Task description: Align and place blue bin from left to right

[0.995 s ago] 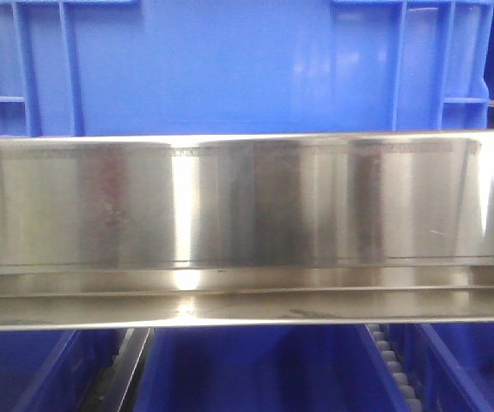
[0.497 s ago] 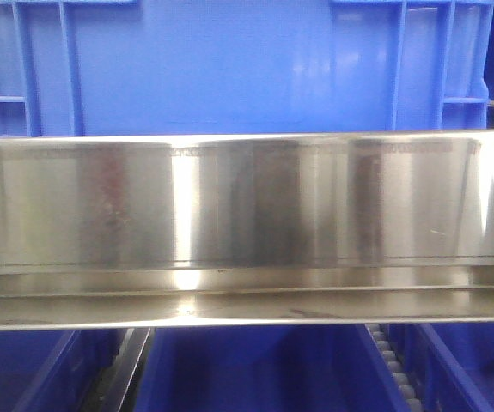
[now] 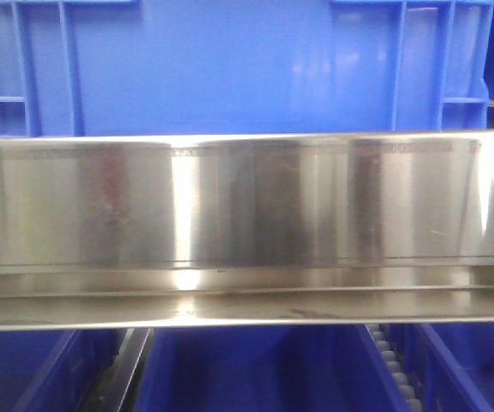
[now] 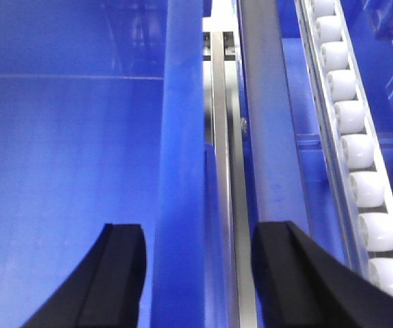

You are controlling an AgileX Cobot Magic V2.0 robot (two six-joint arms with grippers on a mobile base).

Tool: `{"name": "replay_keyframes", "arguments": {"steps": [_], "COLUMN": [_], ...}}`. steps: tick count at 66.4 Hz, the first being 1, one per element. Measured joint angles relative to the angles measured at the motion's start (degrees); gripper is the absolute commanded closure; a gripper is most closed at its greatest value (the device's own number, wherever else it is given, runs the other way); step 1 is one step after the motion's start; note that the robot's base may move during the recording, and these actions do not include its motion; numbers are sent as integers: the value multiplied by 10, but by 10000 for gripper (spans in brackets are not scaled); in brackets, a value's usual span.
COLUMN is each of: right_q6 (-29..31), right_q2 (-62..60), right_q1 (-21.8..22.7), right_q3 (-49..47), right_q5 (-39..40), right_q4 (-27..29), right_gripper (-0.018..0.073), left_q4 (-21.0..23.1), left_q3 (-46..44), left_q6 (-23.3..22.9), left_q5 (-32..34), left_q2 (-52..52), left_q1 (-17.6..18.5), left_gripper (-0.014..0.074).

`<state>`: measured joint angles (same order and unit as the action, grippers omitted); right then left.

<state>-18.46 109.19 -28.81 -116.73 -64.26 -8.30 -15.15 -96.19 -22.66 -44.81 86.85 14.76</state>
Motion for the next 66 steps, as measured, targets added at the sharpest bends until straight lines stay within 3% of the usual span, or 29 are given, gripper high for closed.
{"name": "replay_keyframes", "arguments": {"steps": [18, 23, 29, 35, 52, 66], "right_q6": [0, 0, 0, 0, 0, 0], "right_q2": [0, 0, 0, 0, 0, 0], "right_q1": [0, 0, 0, 0, 0, 0], "right_q3": [0, 0, 0, 0, 0, 0], "right_q5": [3, 3, 3, 4, 4, 4], "right_q4": [0, 0, 0, 0, 0, 0], "right_gripper": [304, 304, 304, 304, 304, 304], "left_q4": [0, 0, -5, -21, -32, -37], "left_q3": [0, 0, 0, 0, -34, -148], "left_q6": [0, 0, 0, 0, -29, -29], "left_q5": [-4, 0, 15, 32, 42, -35], "left_q2": [4, 6, 8, 15, 56, 130], "left_q1": [1, 5, 18, 36, 43, 43], "left_gripper": [678, 577, 379, 271, 270, 298]}}
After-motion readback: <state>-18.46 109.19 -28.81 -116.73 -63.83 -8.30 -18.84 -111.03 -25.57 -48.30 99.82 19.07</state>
